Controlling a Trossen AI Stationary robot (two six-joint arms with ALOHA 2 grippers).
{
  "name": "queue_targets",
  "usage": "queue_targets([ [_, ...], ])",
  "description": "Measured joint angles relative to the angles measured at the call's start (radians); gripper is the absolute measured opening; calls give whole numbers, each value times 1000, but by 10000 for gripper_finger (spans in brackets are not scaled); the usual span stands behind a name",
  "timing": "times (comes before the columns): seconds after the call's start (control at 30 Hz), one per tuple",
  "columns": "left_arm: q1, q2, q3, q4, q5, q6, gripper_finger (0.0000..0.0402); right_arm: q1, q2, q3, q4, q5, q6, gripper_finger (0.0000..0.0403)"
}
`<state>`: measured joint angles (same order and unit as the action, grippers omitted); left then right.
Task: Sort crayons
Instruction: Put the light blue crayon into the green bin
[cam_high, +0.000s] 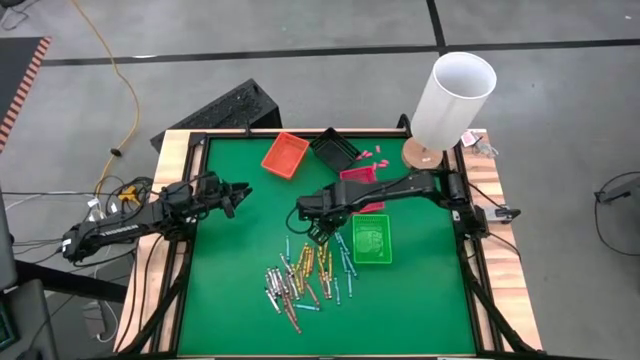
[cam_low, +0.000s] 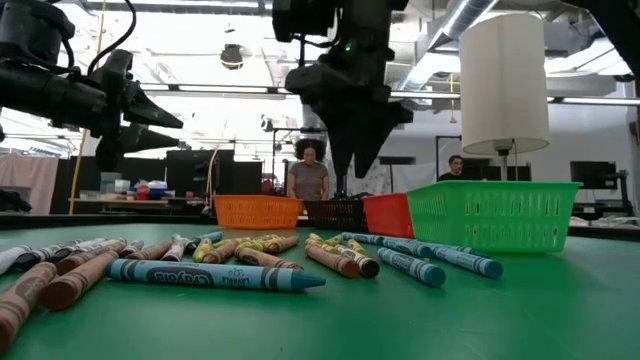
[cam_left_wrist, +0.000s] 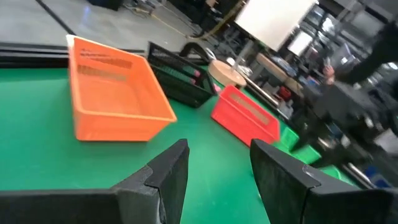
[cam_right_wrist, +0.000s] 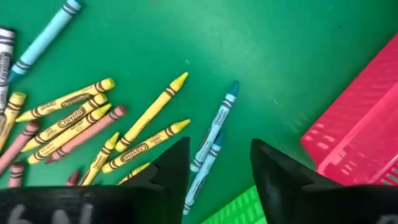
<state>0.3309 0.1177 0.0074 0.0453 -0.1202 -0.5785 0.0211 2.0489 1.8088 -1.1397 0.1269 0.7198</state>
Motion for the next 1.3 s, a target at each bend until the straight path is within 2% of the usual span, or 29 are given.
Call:
queue_targets([
  [0.13, 0, 0, 6, -32, 84, 13, 162, -11, 4, -16, 18, 13, 27, 215],
  [0.23, 0, 0, 6, -32, 124, 40, 162, -13, 1, -14, 25, 42, 33, 220],
  [0.57, 0, 0, 9, -43, 116, 37, 162, -6, 2, -36, 48, 98, 49, 204],
  [0.83, 0, 0, 10, -46, 115, 39, 162, 5, 1, -166, 156, 59, 92, 201],
  [1.3, 0, 0, 11, -48, 109, 36, 162, 5, 1, -205, 264, 59, 88, 201],
])
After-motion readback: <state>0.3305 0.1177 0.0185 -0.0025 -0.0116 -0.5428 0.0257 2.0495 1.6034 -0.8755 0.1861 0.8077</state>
